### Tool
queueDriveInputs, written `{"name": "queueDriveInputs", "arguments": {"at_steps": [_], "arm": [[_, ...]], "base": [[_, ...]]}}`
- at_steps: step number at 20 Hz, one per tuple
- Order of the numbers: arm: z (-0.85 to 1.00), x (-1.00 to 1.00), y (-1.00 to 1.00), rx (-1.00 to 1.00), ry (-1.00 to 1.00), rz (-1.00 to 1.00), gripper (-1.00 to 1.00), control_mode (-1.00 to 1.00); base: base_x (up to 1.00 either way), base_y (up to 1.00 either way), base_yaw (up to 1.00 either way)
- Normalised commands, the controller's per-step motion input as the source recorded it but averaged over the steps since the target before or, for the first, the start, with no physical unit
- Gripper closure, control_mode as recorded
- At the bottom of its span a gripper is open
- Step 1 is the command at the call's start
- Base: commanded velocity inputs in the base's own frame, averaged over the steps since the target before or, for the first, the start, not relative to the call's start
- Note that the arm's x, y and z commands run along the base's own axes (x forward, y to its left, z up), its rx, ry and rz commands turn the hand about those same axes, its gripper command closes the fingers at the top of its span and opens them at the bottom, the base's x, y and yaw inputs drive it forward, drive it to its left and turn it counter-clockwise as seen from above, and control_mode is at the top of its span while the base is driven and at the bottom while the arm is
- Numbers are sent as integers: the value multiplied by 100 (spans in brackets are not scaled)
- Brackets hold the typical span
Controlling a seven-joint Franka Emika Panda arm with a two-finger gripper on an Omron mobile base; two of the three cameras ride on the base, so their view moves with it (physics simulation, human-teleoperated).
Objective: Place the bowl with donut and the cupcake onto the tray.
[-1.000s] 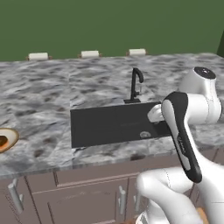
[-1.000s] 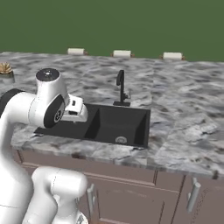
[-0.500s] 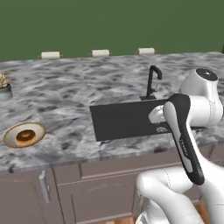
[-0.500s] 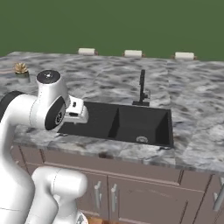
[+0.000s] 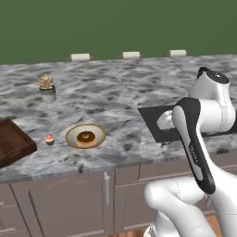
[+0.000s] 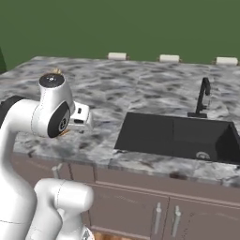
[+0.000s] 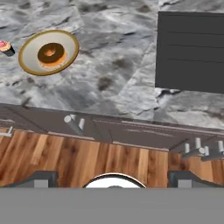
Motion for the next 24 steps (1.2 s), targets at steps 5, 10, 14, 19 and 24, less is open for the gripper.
{"name": "queueDriveInputs", "arguments": {"at_steps": [5,10,14,19,24], "arm": [[0,0,0,0,0,0,-100,100],[0,0,0,0,0,0,-100,100],[0,0,0,0,0,0,-100,100],[0,0,0,0,0,0,-100,100],[0,0,0,0,0,0,-100,100]], "base": [[-21,93,0],[1,84,-1],[14,72,-4],[32,31,-3],[44,7,0]]}}
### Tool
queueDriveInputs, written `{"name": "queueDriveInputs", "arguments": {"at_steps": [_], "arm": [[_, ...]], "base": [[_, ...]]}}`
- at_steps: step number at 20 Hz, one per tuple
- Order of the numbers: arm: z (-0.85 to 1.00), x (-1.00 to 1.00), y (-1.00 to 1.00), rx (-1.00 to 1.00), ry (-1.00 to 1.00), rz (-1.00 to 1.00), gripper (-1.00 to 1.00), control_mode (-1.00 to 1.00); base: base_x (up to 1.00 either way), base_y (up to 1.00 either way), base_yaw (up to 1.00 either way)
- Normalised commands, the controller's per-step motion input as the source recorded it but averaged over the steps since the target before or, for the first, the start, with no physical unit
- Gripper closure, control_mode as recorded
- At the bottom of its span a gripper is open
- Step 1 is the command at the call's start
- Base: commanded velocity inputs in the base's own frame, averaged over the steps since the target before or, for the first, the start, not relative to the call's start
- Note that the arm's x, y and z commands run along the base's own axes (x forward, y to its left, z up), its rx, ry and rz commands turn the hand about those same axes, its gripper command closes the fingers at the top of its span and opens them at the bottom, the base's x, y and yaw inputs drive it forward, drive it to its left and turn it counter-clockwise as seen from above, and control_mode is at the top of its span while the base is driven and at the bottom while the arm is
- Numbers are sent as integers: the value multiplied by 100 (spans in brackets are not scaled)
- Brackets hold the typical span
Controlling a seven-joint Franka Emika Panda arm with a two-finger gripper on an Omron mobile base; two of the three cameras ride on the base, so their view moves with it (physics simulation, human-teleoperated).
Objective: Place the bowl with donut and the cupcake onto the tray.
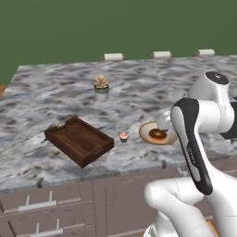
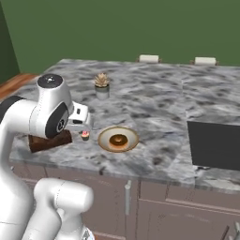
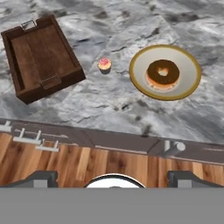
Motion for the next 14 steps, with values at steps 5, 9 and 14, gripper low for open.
{"name": "queueDriveInputs", "arguments": {"at_steps": [5,9,14], "arm": [[0,0,0,0,0,0,-100,100],[-8,27,7,-3,0,0,-100,-100],[-26,45,2,-9,0,0,-100,-100]], "base": [[41,11,0],[21,10,0],[0,0,0]]}}
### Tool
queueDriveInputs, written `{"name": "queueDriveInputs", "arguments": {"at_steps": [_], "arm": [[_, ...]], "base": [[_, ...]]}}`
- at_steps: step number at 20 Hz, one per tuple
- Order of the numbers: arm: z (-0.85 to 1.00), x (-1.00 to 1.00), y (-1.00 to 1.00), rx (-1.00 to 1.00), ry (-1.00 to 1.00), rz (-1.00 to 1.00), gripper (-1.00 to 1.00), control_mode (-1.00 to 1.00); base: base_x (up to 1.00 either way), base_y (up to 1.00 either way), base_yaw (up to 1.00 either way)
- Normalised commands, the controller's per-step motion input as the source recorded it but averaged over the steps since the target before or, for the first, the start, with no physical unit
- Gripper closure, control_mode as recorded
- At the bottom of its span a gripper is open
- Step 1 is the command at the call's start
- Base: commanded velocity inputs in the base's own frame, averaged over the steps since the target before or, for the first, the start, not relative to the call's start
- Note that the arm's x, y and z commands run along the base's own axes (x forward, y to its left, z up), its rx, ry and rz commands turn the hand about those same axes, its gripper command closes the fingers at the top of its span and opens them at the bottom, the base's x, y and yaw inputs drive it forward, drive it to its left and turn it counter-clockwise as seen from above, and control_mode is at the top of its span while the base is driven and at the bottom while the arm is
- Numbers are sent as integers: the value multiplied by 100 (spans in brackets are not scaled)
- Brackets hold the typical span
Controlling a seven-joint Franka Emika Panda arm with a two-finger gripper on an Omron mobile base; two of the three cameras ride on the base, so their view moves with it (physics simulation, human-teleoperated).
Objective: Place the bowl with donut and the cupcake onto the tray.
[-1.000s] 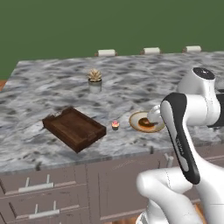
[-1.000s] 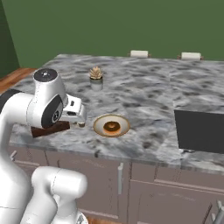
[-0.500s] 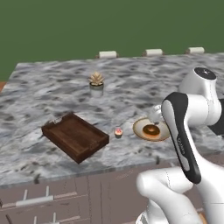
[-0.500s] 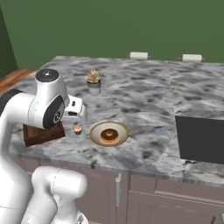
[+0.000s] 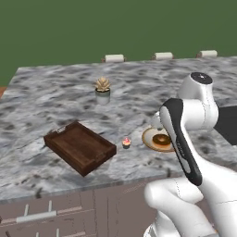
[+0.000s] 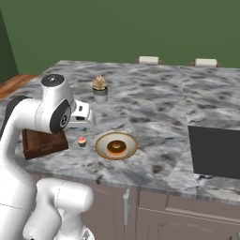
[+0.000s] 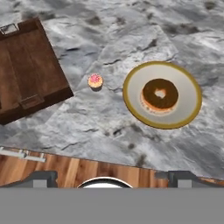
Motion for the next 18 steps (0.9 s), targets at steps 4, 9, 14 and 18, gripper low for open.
{"name": "queueDriveInputs", "arguments": {"at_steps": [4,9,14,18], "arm": [[-38,26,0,-14,1,2,-100,-100],[-50,12,-2,-14,4,7,-100,-100],[-45,14,-3,-2,6,6,-100,-100],[-32,34,-2,-3,5,4,-100,-100]], "base": [[0,0,0],[0,0,0],[0,0,0],[0,0,0]]}}
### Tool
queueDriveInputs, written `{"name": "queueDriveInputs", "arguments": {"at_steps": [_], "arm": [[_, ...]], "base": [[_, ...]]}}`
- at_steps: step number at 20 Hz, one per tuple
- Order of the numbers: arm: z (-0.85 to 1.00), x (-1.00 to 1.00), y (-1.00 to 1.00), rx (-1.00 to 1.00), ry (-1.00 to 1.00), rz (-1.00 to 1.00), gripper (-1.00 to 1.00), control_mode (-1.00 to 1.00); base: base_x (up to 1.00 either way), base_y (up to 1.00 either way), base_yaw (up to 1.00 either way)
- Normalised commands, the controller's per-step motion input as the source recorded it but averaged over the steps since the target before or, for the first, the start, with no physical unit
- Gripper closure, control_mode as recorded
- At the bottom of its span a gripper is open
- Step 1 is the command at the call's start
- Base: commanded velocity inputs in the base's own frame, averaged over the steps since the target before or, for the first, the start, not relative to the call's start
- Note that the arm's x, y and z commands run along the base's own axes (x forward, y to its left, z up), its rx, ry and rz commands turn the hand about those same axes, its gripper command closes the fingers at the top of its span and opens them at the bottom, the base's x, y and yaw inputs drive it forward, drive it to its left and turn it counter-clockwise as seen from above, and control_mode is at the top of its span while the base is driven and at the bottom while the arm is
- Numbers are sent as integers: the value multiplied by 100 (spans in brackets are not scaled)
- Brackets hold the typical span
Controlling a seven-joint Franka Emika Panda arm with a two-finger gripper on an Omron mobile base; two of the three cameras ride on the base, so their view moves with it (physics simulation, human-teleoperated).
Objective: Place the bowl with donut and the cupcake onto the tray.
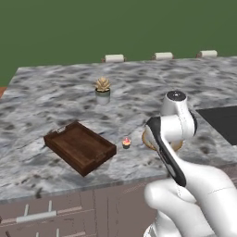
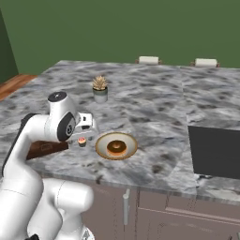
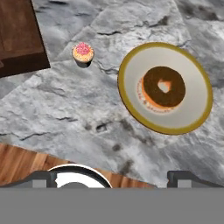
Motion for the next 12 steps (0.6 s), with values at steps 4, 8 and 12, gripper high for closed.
{"name": "queueDriveInputs", "arguments": {"at_steps": [4,8,12], "arm": [[-34,35,-2,-5,6,4,-100,-100],[-40,34,-2,-6,4,4,-100,-100],[-32,40,-5,0,1,4,-100,-100]], "base": [[0,0,0],[0,0,0],[0,0,0]]}}
